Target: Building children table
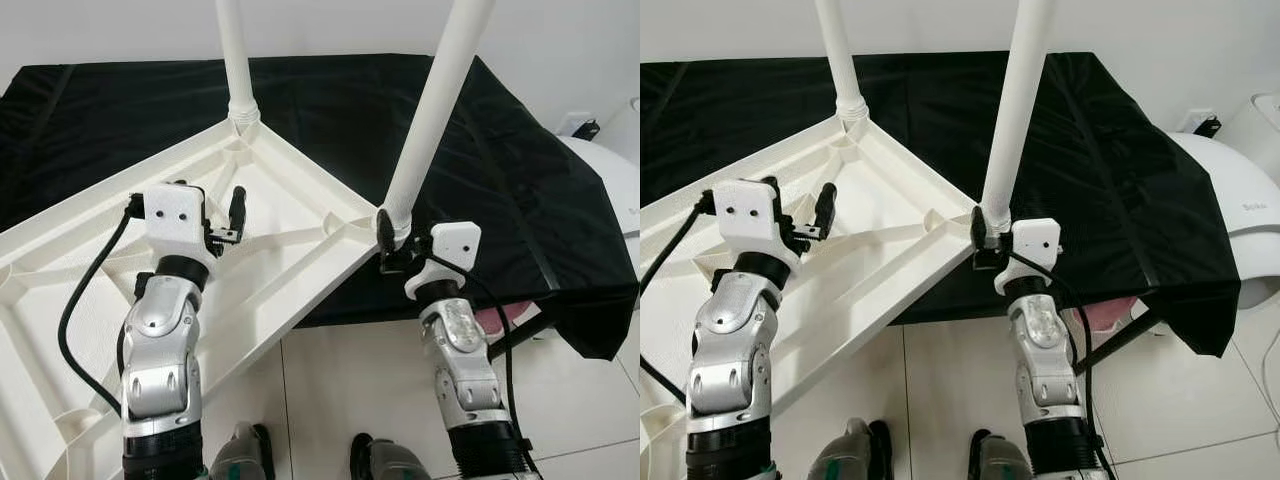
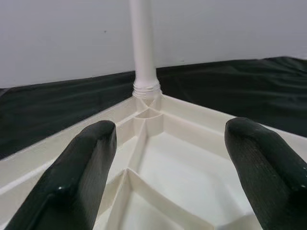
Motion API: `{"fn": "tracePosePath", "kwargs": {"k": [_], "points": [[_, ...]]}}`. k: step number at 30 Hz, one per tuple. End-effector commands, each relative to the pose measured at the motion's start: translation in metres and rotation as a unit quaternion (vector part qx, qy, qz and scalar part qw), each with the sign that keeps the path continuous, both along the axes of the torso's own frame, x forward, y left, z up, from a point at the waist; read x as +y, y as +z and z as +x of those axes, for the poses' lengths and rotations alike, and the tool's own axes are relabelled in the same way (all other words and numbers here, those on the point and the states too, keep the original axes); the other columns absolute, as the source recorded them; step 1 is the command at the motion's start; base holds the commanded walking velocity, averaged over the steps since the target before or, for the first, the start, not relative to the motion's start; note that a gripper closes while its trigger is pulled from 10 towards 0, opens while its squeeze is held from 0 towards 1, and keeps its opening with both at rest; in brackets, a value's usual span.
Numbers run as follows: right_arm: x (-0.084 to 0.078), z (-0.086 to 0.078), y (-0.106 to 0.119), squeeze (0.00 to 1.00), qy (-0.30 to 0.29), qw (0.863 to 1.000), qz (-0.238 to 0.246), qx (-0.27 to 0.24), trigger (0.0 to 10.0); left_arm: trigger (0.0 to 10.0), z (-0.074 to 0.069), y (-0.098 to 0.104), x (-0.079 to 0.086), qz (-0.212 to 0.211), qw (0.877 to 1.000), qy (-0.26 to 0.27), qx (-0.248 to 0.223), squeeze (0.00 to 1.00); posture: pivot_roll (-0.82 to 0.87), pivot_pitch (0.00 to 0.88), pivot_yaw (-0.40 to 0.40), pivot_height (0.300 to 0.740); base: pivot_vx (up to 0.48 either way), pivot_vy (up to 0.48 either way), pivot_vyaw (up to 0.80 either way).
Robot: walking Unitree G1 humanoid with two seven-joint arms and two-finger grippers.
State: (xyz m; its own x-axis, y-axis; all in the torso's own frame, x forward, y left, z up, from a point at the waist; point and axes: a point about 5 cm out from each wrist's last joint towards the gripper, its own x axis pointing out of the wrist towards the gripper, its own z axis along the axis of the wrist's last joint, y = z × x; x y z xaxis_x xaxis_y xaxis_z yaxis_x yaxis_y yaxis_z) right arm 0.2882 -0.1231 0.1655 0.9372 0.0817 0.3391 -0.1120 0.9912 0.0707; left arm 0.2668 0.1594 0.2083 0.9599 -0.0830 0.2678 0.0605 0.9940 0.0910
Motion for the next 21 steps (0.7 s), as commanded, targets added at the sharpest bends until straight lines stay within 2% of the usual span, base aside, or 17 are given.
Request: {"fn": "tracePosePath", "kwargs": {"k": [1,2,7,15,21], "points": [[0.0,-0.003,-0.004,0.0,-0.003,1.0,0.004,0.01,10.0,10.0,-0.004,-0.01,-0.006,-0.019,0.999,-0.018,0.019,0.0,-0.04,0.167,0.008,0.74,0.0,0.0,0.0],[0.0,-0.005,-0.006,0.0,-0.002,1.0,0.005,0.016,10.0,10.0,-0.008,-0.017,-0.004,-0.029,0.999,-0.017,0.026,0.0,-0.04,0.167,0.003,0.74,0.0,0.0,0.0],[-0.001,-0.007,-0.012,0.0,0.002,1.0,-0.003,0.025,10.0,10.0,-0.013,-0.026,-0.002,-0.029,0.999,-0.014,0.032,0.0,-0.03,0.158,-0.01,0.74,0.0,0.0,0.0],[-0.003,-0.004,-0.013,0.0,0.01,1.0,-0.007,0.027,10.0,10.0,-0.015,-0.028,-0.003,-0.03,0.999,-0.015,0.031,0.0,-0.02,0.141,-0.03,0.74,0.0,0.0,0.0],[-0.004,0.001,-0.007,0.0,0.019,1.0,-0.016,0.019,10.0,10.0,-0.018,-0.024,-0.009,-0.012,0.999,-0.041,0.022,0.0,-0.01,0.136,-0.044,0.74,0.0,0.0,0.0]]}}
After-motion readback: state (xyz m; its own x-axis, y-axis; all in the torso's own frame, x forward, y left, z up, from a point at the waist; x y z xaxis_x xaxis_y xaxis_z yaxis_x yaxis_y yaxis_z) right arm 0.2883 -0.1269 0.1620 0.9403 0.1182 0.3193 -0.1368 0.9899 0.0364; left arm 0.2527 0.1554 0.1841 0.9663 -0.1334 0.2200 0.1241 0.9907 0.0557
